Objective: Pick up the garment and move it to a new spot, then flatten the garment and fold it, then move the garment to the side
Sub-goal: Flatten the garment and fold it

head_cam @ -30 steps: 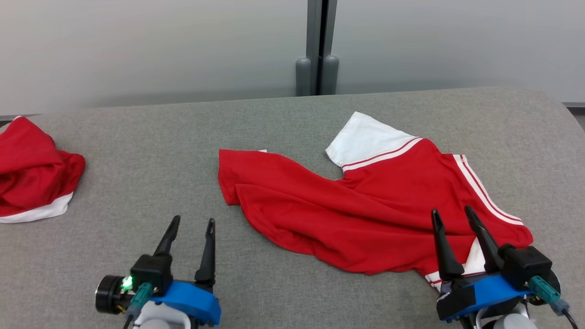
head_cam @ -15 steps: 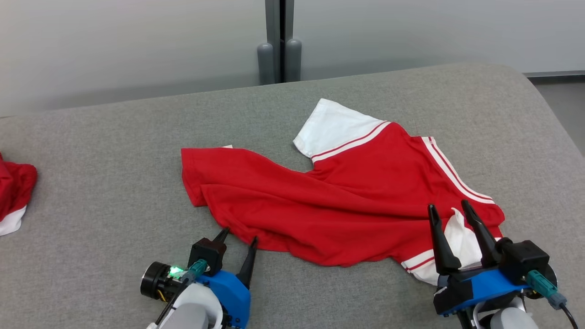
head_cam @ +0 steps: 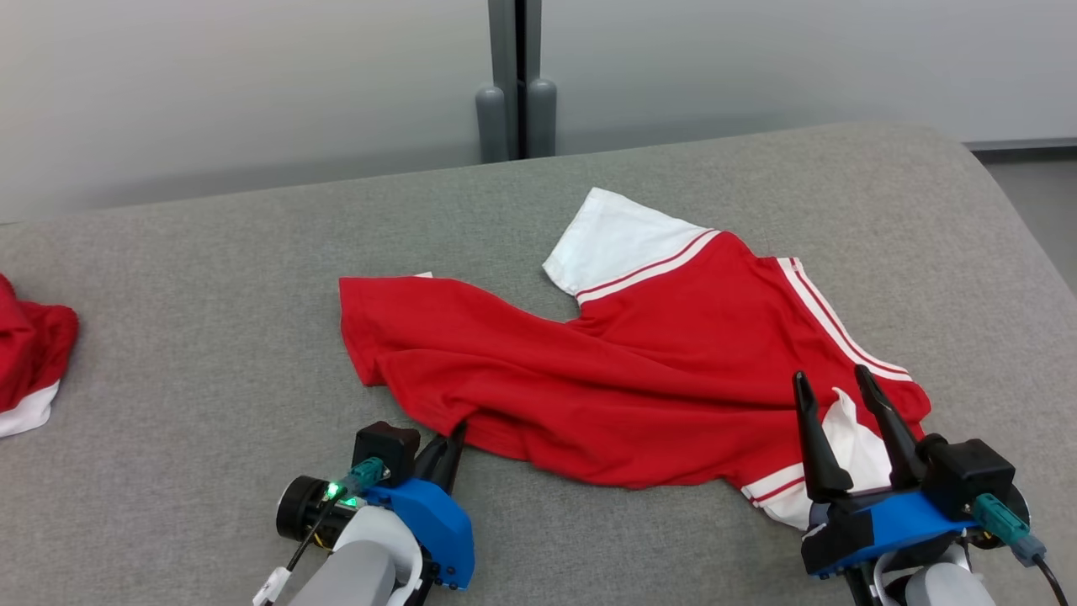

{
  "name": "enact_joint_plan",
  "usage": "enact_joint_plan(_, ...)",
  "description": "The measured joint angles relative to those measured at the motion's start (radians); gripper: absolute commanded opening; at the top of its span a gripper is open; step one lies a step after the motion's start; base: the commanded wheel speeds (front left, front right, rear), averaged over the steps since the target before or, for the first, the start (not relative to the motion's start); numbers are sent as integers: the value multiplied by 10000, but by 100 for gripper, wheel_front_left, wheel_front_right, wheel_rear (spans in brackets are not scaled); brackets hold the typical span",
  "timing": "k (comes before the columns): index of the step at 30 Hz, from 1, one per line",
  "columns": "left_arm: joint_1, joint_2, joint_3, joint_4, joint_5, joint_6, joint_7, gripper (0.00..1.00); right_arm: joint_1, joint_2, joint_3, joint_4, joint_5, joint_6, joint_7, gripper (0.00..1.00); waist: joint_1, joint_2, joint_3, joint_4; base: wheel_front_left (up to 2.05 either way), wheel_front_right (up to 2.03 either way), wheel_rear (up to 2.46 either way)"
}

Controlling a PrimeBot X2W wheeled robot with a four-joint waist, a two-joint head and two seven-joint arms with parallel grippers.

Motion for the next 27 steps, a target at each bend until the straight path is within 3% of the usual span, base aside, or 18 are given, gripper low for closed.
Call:
enact_joint_plan(5, 128, 188, 623, -1045, -244, 27, -44, 0, 199, 12, -182, 31, -6, 0, 0, 100, 0, 0, -247, 407, 0, 0, 0)
enact_joint_plan(21, 2964, 2479, 1927, -4882, -59, 1237, 403, 0, 477, 29, -512, 226, -132, 0, -2, 100, -1, -1, -403, 1504, 0, 0, 0)
enact_joint_plan(27, 3481, 2615, 2073, -5894, -349, 1482, 771, 0, 448, 33, -474, 320, -134, 0, -2, 100, 0, -1, -268, 1482, 0, 0, 0)
